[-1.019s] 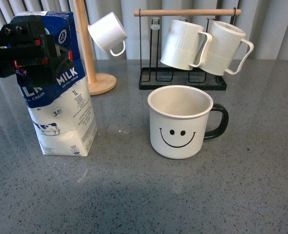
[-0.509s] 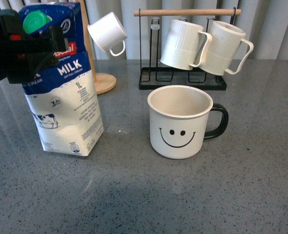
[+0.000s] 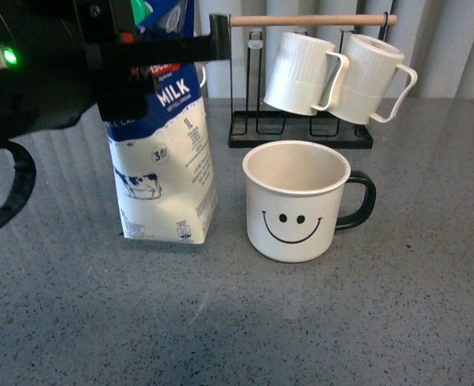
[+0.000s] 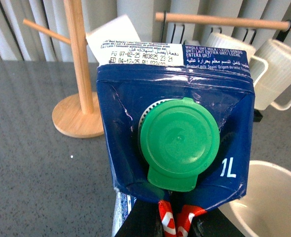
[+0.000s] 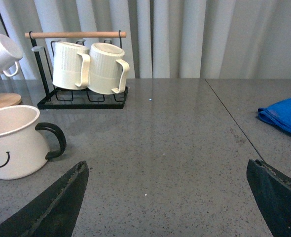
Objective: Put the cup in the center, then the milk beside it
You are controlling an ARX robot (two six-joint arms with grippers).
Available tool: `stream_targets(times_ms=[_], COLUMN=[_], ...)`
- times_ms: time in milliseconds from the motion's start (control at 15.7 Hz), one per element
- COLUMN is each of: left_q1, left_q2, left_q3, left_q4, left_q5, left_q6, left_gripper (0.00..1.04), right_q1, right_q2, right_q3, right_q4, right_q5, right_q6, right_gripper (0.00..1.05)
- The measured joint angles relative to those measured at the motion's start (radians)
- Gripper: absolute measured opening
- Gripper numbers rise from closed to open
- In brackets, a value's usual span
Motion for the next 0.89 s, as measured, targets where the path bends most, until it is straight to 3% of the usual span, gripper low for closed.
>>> stream_targets(times_ms=[382,891], left_q1=[-0.061,-0.074], left_q2=[0.105,0.157], left_q3=[0.023,0.047], left_q4=[0.058,0.093], left_q5=[-0.065,-0.108], left_q6=[-0.037,-0.078], left_gripper=[0.04,0.04], right_q1=[0.0,0.0], right_q2=[0.0,0.0], right_q3=[0.0,0.0], right_q4=[0.0,0.0], right_q5=[0.0,0.0], right_q6=[0.0,0.0], right_gripper=[0.98,0.98])
